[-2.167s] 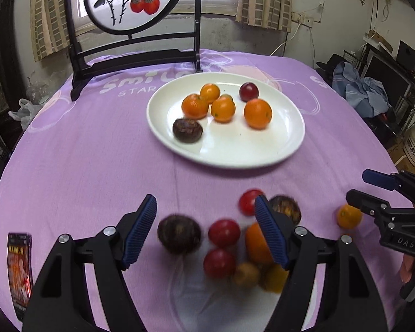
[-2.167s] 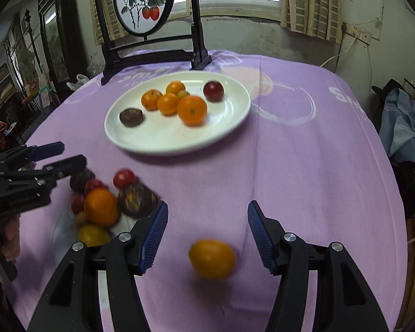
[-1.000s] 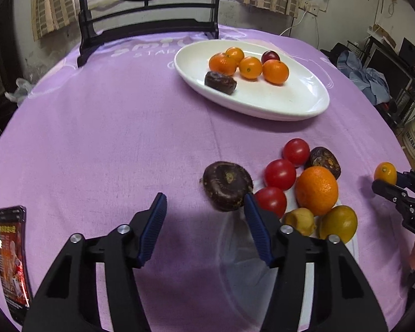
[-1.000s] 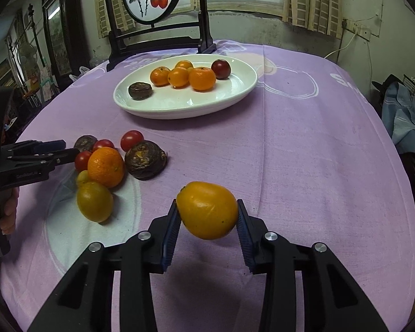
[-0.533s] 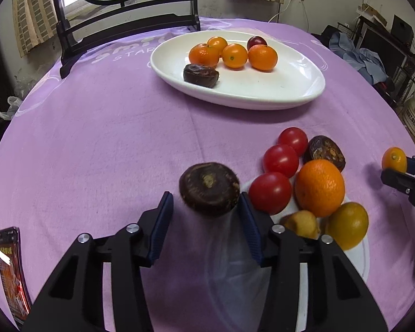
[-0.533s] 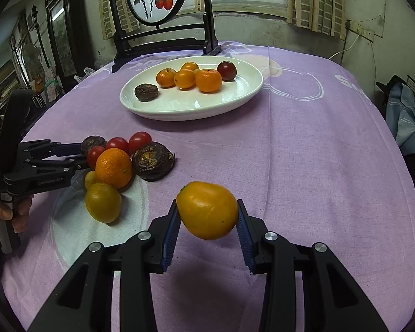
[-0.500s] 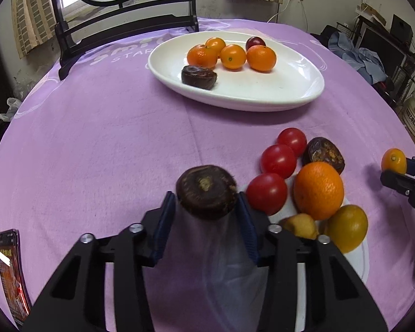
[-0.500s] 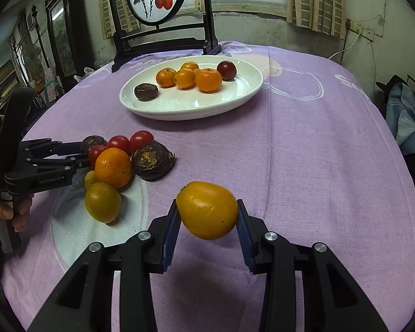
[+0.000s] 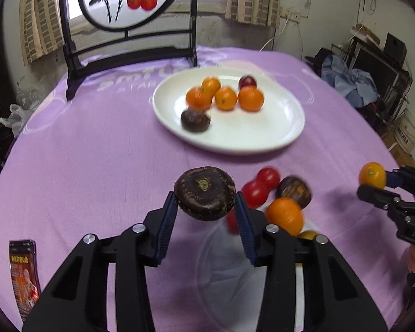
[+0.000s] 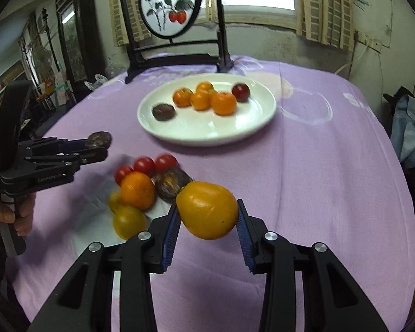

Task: Organize fruits
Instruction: 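Carry the dark brown fruit in the left tool while the right tool carries the yellow mango to the plate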

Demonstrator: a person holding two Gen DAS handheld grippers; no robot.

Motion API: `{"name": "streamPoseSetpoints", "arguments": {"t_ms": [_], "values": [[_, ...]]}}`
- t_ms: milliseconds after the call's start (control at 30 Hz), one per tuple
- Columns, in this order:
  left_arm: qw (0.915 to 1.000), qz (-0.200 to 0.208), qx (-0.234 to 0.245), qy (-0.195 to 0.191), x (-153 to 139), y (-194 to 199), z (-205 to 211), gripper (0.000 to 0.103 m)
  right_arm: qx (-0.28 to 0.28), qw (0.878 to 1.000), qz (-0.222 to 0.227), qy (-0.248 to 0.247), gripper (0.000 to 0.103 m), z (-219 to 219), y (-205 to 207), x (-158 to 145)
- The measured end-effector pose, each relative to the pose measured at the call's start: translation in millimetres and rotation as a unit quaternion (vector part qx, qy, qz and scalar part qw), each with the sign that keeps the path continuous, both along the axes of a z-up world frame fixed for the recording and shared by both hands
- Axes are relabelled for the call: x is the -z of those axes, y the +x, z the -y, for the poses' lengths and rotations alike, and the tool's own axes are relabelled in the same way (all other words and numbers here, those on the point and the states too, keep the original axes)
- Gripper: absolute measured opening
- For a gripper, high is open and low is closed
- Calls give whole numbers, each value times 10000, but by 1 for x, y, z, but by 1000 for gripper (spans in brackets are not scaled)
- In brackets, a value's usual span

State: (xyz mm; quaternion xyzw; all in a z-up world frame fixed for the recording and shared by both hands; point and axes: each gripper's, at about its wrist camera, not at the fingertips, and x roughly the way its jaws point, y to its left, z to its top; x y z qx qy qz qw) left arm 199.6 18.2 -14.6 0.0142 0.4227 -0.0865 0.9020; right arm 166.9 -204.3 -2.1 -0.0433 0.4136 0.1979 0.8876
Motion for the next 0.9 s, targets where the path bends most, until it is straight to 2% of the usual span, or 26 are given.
{"name": "streamPoseSetpoints", "arguments": {"t_ms": [133, 267, 400, 700, 733, 800, 833, 900], "values": [[9998, 139, 49, -102, -20, 20, 13, 42, -123, 9994, 322, 18, 40, -17, 20, -28], [9997, 174, -6, -194, -23, 48, 25, 42, -121, 9990, 433, -43, 40, -34, 51, -36], [9997, 51, -114, -221, -12, 79, 33, 42, -108, 9992, 367, -118, 40, -44, 80, -24], [9991, -254, -253, -241, 15, 129, 37, 42, 104, 9995, -31, -305, 40, -45, 133, 23], [9989, -274, -288, -257, 17, 132, 36, 43, 122, 9994, -62, -315, 41, -45, 137, 28], [9985, -237, -432, -240, 17, 135, 34, 65, 152, 9993, -72, -346, 46, -44, 142, 33], [9983, -174, -510, -220, 16, 135, 32, 67, 201, 9991, -25, -369, 53, -44, 141, 32], [9983, -124, -517, -240, 13, 133, 30, 68, 239, 9990, 97, -376, 56, -42, 137, 28]]}}
